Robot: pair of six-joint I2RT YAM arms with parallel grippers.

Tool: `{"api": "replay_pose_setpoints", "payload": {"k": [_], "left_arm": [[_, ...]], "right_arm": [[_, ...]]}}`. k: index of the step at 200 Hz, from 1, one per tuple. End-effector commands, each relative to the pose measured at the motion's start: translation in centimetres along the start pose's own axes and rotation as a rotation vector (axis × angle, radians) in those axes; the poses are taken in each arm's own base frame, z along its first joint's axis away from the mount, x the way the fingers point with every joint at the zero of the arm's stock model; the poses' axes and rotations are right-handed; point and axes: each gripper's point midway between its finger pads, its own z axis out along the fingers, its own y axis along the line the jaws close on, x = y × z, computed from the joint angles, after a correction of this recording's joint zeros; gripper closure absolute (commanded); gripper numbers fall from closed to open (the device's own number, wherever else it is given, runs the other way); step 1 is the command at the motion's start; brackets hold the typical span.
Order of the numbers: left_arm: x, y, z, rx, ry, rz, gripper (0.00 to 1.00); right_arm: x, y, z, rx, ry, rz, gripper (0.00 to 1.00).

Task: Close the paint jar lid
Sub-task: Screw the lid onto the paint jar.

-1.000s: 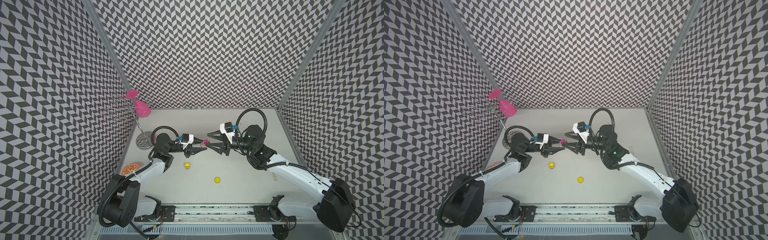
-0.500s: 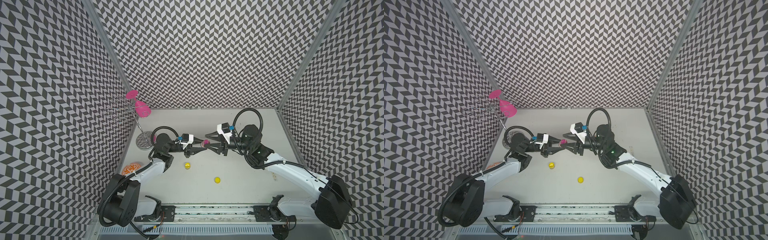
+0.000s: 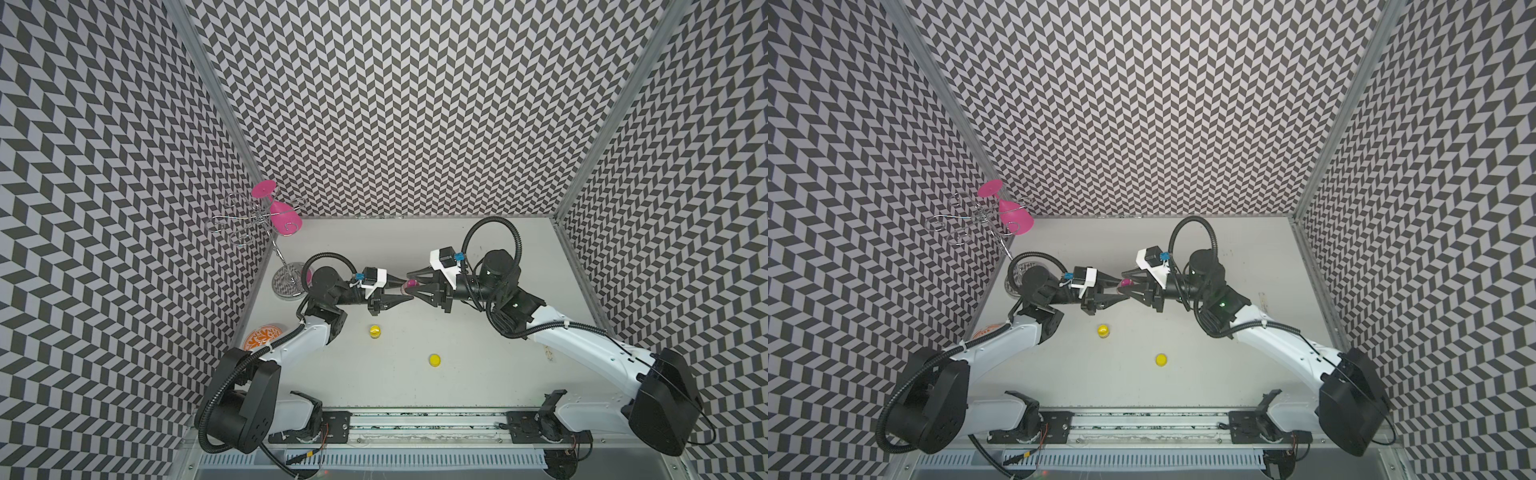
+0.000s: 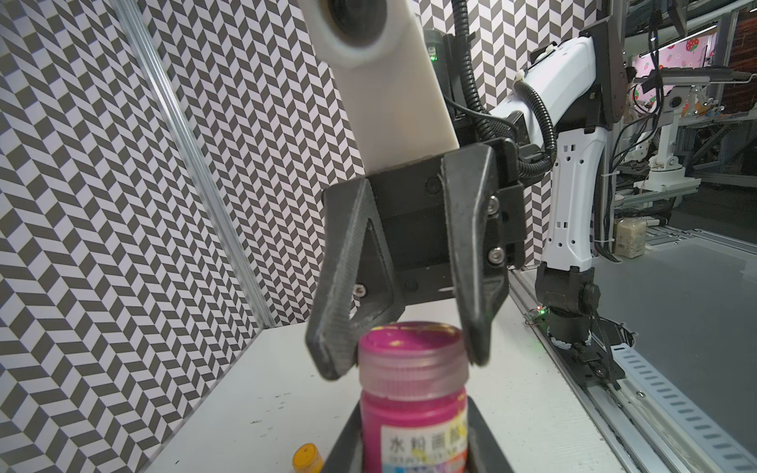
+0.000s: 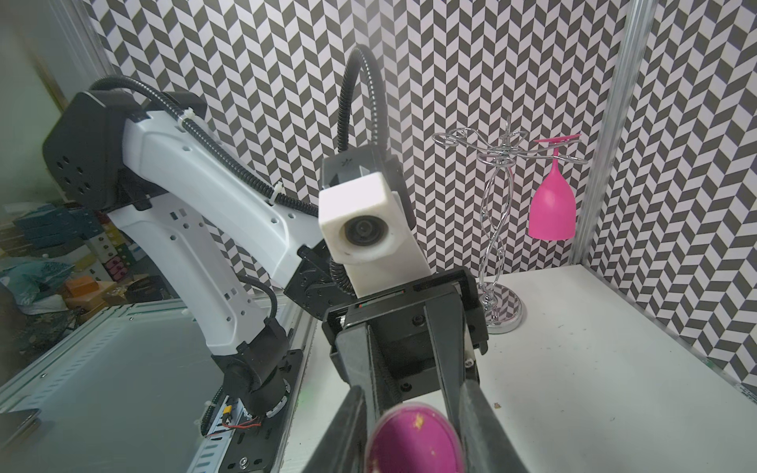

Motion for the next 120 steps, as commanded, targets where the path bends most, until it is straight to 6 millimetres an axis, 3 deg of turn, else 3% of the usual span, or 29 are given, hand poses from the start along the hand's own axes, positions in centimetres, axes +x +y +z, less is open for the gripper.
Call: {"api": "replay_pose_setpoints", "payload": {"k": [1,62,74,120], "left_arm": [[-1.7,0.4,0.1,-0.001,-0.031,0.043,0.69],[-5.5,0.4,-0.5,-0.067,-0.136,0.091,0.71],[-6.4,1.2,-0.7,-0.123,-0.161,0.096,0.71],[-12.0,3.3,-0.8,-0.259,-0.271,0.153,0.72]], "right_arm": [[-0.5,-0.3,0.5,0.018,-0.018,-0.02,0.76],[0.6,-1.8,1.4,0.125,-0.015,0.029,0.83],[0.9,-2.1,1.8,0.139,-0.011,0.044,0.84],[1.5,-2.2,3.5,0.184,-0.027,0.108,0.88]]}}
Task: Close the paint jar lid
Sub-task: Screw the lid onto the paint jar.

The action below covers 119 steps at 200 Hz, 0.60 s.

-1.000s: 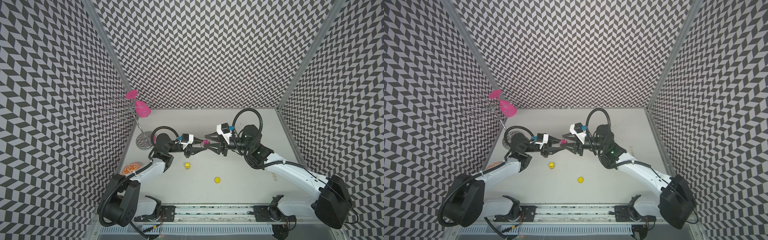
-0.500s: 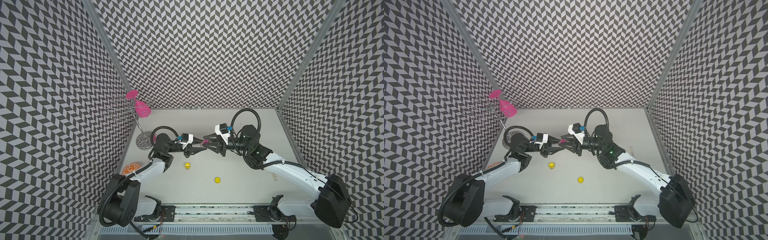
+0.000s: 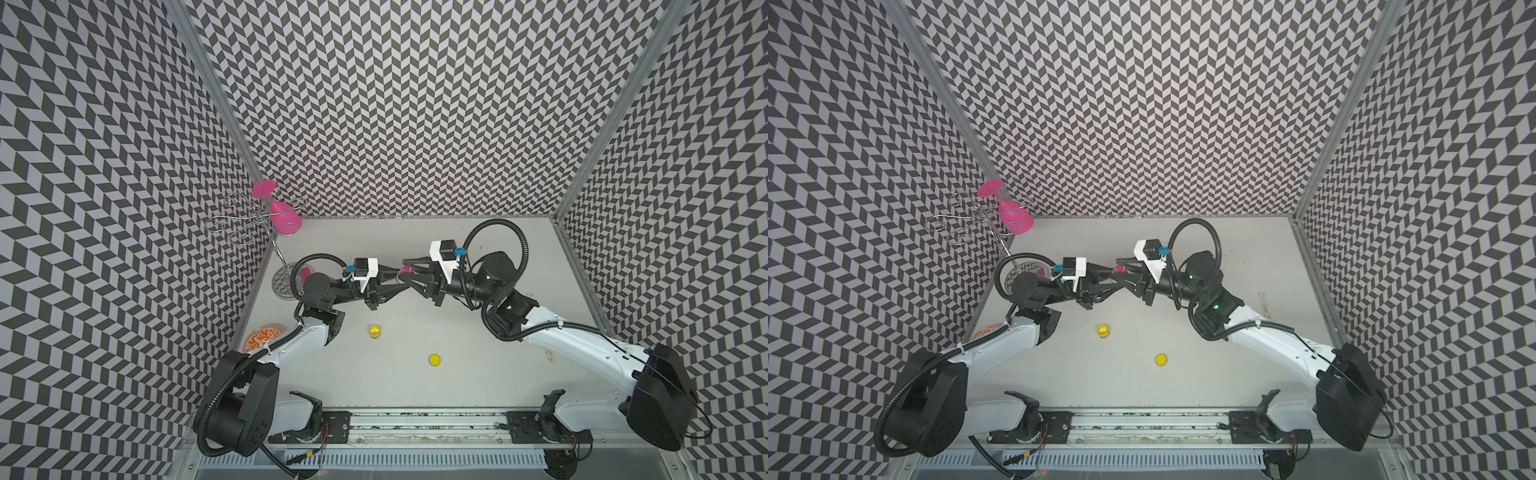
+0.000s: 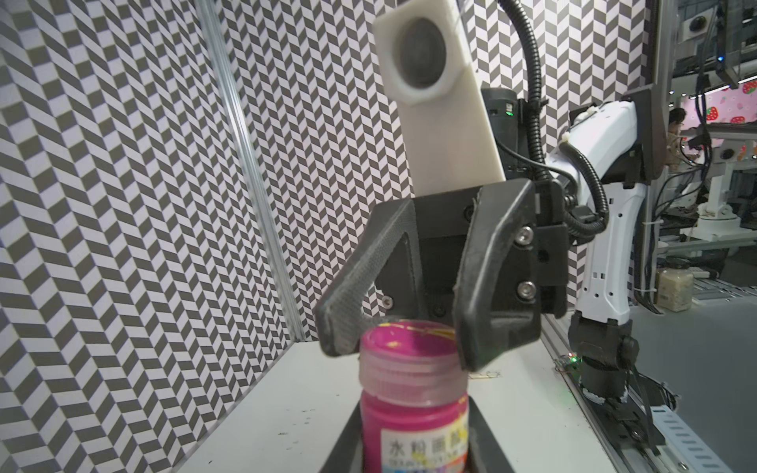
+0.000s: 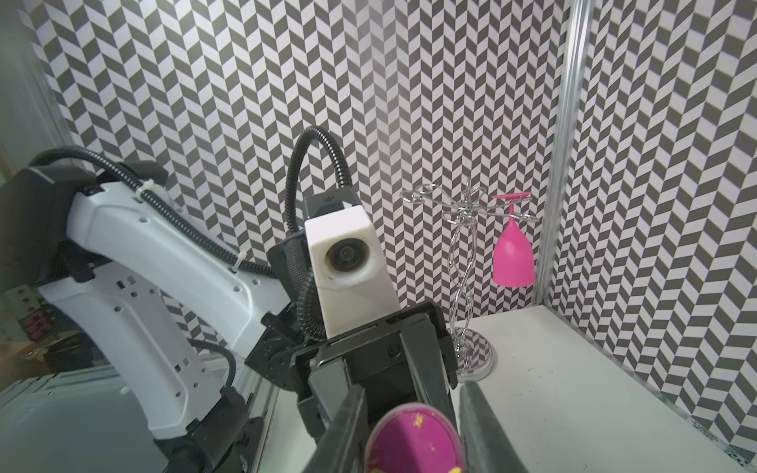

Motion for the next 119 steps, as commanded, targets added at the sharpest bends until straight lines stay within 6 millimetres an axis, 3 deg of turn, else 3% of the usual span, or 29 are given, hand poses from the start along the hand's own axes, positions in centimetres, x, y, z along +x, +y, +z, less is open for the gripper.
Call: {"api": "replay_pose_setpoints", "payload": {"k": [1,23,56,88,119], "left_arm": [[-8.5,0.8,0.9,-0.103,-0.188,0.176,0.72],[-10.5,2.5,1.7,-0.229,-0.201,0.236,0.72],[-11.4,4.6,2.8,-0.488,-0.141,0.377,0.72],[-12.0,6.0,2.2,-0.683,-0.124,0.448,0.72],[-11.4,7.3,1.4,-0.784,-0.093,0.469,0.72]], "right_arm": [[5.3,-0.5,1.3,0.056,0.128,0.116,0.89],[5.9,-0.7,2.0,0.099,0.13,0.153,0.92],[6.9,-1.3,2.7,0.185,0.138,0.232,0.94],[8.4,-2.2,3.2,0.269,0.156,0.334,0.96],[10.2,-2.4,3.9,0.317,0.208,0.401,0.97]]}}
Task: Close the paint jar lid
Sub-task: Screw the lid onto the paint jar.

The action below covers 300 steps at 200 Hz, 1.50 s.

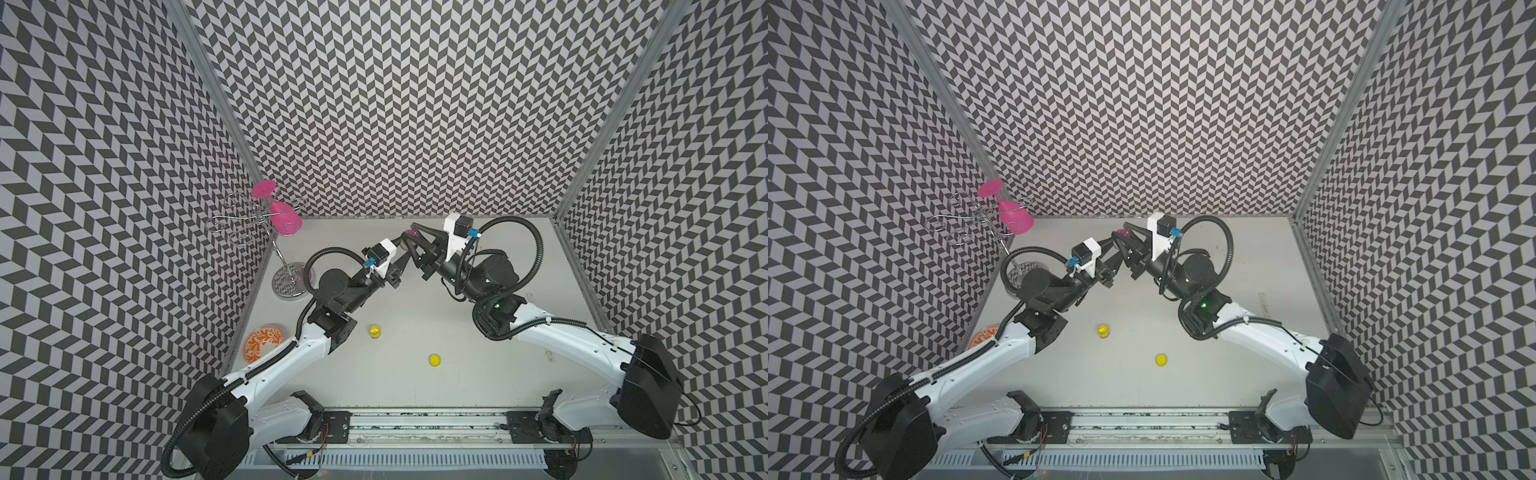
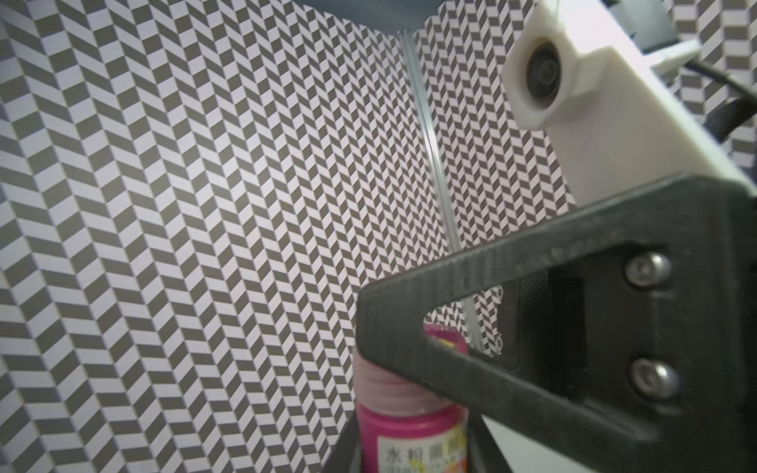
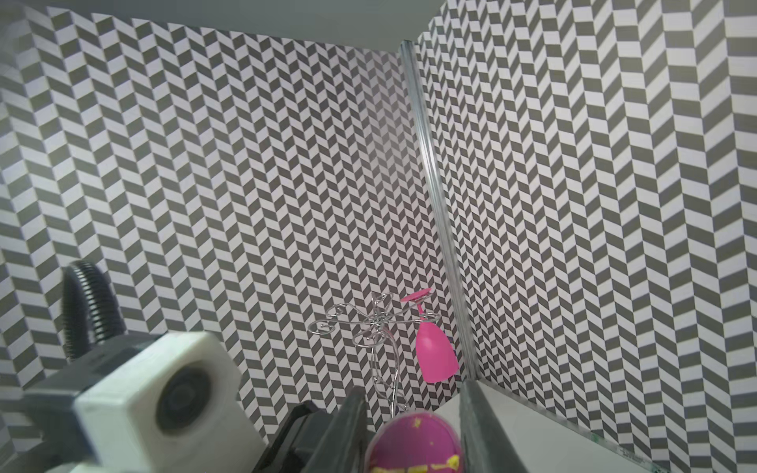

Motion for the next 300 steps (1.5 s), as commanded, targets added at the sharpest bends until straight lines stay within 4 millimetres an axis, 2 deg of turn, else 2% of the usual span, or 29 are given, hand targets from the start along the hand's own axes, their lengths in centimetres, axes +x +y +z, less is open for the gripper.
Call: {"api": "replay_pose_setpoints", "payload": {"k": [1,18,64,70,100,117,152,190,218,248,274,300], "left_arm": [[-6.4,3.4,0.0,-0.198,-0.165,0.126,0.72],[-5.6,3.8,0.0,-0.226,-0.14,0.133,0.72],[-4.2,4.1,0.0,-0.255,-0.106,0.118,0.72],[-4.0,4.2,0.0,-0.264,-0.099,0.116,0.72],[-1.8,4.3,0.1,-0.251,-0.035,0.113,0.71],[-0.1,4.4,-0.2,-0.24,0.001,0.088,0.71],[3.2,4.7,-1.0,-0.217,0.071,0.017,0.71],[5.4,4.4,-1.9,-0.125,0.131,-0.044,0.71],[6.3,2.4,-2.7,0.064,0.135,-0.096,0.7],[7.5,-1.3,-2.7,0.318,0.147,-0.15,0.7],[6.8,-5.1,-3.5,0.616,0.109,-0.205,0.71],[5.9,-6.6,-4.4,0.711,0.067,-0.215,0.71]], "right_arm": [[15.4,0.8,-1.9,0.034,0.489,0.16,0.97],[15.9,0.8,-1.8,0.054,0.502,0.162,0.97],[15.6,1.1,-1.9,0.048,0.496,0.168,0.92],[15.5,1.2,-1.9,0.043,0.496,0.169,0.89],[14.7,1.3,-2.5,0.048,0.479,0.163,0.58],[14.2,1.0,-3.3,0.062,0.466,0.155,0.48],[13.3,0.2,-4.9,0.115,0.437,0.152,0.44],[11.6,-0.8,-7.0,0.16,0.401,0.125,0.43],[9.5,-2.7,-8.7,0.194,0.342,0.088,0.42],[6.3,-4.5,-9.4,0.145,0.294,0.052,0.42],[4.9,-2.8,-8.6,-0.006,0.297,-0.042,0.42],[3.9,-0.4,-8.1,-0.157,0.278,-0.112,0.42]]}}
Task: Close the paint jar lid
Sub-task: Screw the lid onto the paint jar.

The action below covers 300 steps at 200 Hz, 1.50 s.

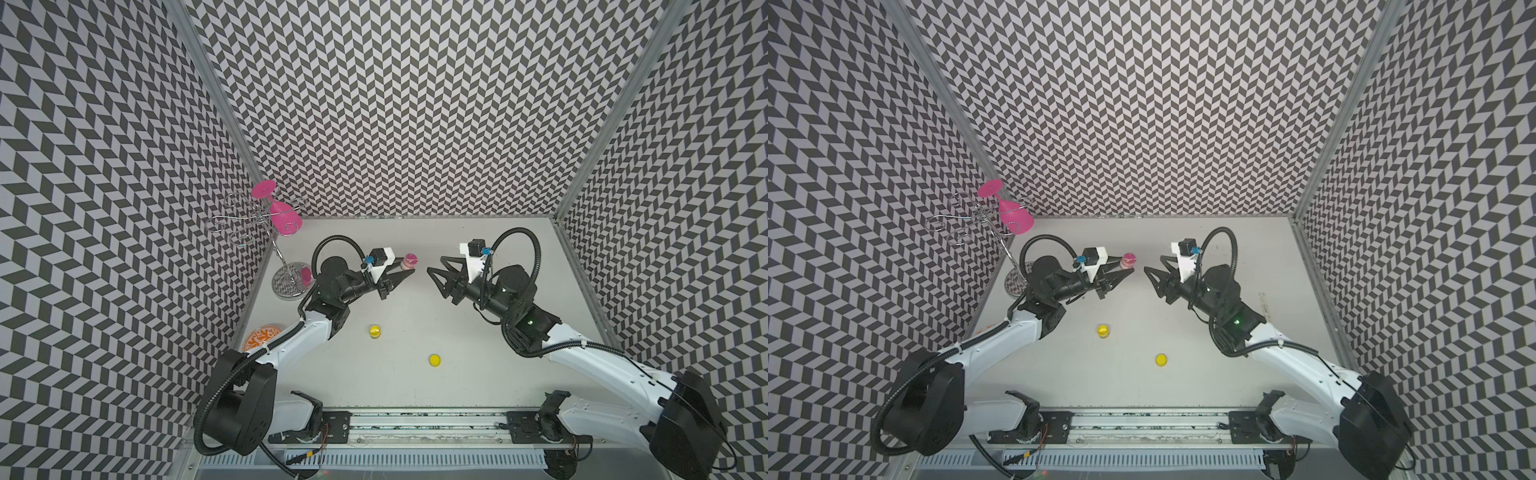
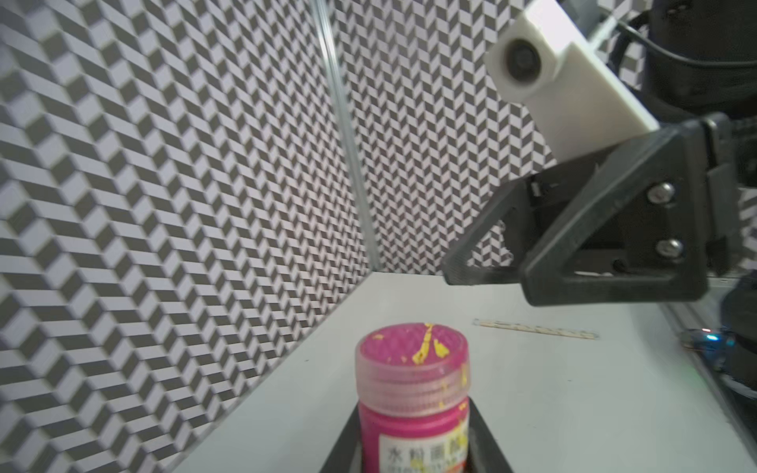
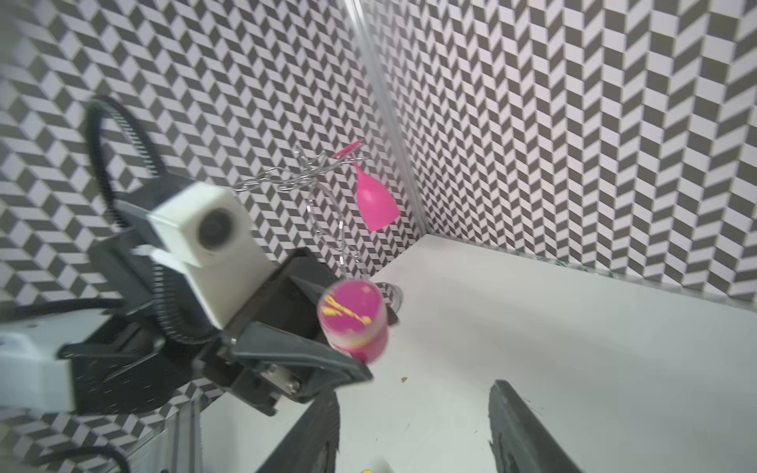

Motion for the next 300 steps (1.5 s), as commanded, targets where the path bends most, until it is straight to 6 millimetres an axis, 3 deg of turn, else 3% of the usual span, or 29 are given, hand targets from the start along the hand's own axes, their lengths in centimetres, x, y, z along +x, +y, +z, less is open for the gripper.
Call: {"api": "replay_pose_setpoints", "payload": {"k": [1,31,65,128,168,190,224,278,300], "left_arm": [[-2.3,-3.7,-0.4,0.225,-0.068,0.031,0.71],[-2.4,-4.3,-0.5,0.27,-0.07,0.033,0.71],[-2.7,-4.6,-0.6,0.284,-0.085,0.033,0.71],[-3.1,-4.9,-0.8,0.29,-0.1,0.041,0.71],[-3.2,-4.8,-0.8,0.283,-0.101,0.044,0.71],[-3.3,-4.6,-0.8,0.272,-0.104,0.048,0.71],[-3.7,-4.5,-0.9,0.248,-0.119,0.058,0.71],[-6.4,-1.8,-1.7,0.016,-0.204,0.097,0.73],[-8.0,-0.1,-1.9,-0.09,-0.237,0.114,0.74]], "right_arm": [[-2.4,4.0,-0.2,-0.207,-0.059,-0.139,0.42],[-3.0,5.2,0.0,-0.277,-0.077,-0.182,0.42],[-1.9,5.9,1.0,-0.352,-0.026,-0.188,0.43],[-1.3,6.0,1.6,-0.374,0.0,-0.183,0.5],[-1.2,6.1,1.8,-0.384,0.003,-0.182,0.65],[-1.0,6.1,1.9,-0.389,0.009,-0.18,0.78],[-0.9,6.1,2.1,-0.391,0.009,-0.162,0.84],[-0.3,4.7,3.4,-0.285,0.002,-0.077,1.0],[0.0,4.4,4.1,-0.253,0.011,-0.052,1.0]]}}
